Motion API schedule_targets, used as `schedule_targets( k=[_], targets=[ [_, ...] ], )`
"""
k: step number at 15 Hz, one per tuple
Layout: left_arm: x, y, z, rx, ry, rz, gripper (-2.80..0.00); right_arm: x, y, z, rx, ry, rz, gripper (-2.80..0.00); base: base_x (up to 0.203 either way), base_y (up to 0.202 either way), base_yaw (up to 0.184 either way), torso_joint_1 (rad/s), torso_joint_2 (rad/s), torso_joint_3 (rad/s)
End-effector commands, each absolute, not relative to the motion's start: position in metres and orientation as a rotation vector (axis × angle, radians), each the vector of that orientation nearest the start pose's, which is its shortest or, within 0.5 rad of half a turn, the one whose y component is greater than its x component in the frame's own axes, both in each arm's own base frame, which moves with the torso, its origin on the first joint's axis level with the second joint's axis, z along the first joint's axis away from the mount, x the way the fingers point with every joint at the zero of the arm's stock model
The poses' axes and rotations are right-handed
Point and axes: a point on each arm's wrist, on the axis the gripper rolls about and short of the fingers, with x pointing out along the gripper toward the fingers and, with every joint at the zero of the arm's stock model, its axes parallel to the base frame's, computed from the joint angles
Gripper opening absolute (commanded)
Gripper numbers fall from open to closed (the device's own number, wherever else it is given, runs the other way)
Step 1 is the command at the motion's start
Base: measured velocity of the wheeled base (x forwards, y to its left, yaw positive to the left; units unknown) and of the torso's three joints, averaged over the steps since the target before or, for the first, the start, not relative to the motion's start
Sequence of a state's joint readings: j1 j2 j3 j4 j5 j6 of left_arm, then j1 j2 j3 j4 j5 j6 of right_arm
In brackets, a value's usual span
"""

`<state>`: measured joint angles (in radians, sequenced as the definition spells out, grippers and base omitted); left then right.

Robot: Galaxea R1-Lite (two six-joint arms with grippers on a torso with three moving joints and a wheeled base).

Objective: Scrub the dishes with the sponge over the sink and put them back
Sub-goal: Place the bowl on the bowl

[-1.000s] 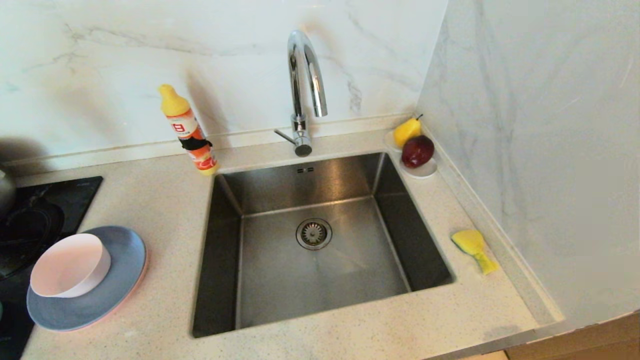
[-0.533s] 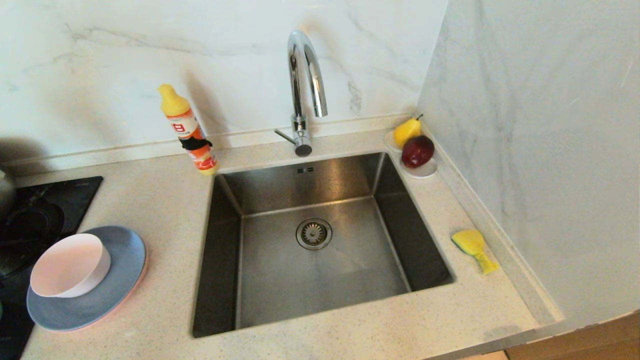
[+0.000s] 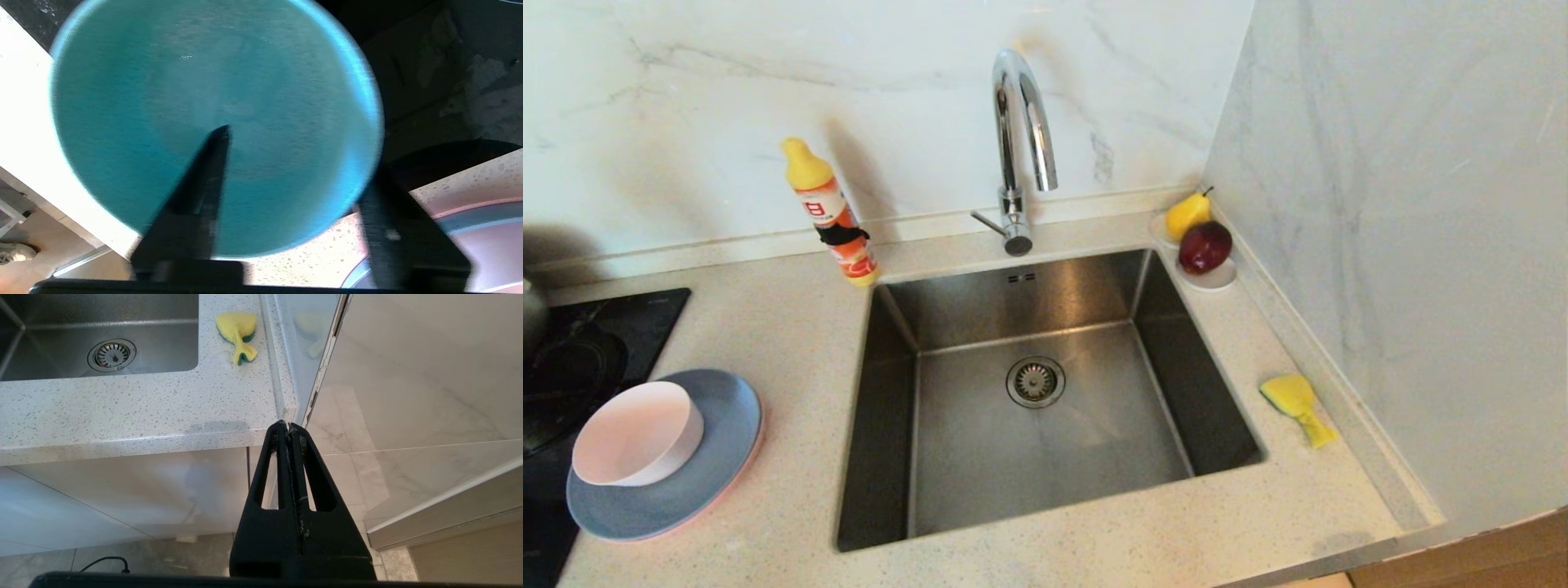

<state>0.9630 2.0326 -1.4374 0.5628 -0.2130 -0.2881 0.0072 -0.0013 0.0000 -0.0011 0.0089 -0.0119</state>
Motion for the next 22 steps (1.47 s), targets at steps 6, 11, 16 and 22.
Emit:
schedule_targets(
  k=[6,11,16,22],
  targets=[
    [0.209,0.292,0.147,-0.895,0.884,0.814,-2.80,-0.023,0.000,0.076,-0.012,-0.003,0.017,-2.80,0.000,0.000,0.000,0.000,0.00,0.000],
    [0.199,0.275,0.184,-0.830,0.807,0.801,-2.80,-0.023,0.000,0.076,-0.012,-0.003,0.017,-2.80,0.000,0.000,0.000,0.000,0.00,0.000],
    [0.216,0.215,0.248,-0.675,0.786,0.640,-2.80,-0.023,0.000,0.076,-0.012,-0.003,0.017,-2.80,0.000,0.000,0.000,0.000,0.00,0.000],
    [0.249,0.136,0.269,-0.508,0.847,0.419,-2.80,-0.023,0.000,0.076,-0.012,-0.003,0.017,-2.80,0.000,0.000,0.000,0.000,0.00,0.000]
  ],
)
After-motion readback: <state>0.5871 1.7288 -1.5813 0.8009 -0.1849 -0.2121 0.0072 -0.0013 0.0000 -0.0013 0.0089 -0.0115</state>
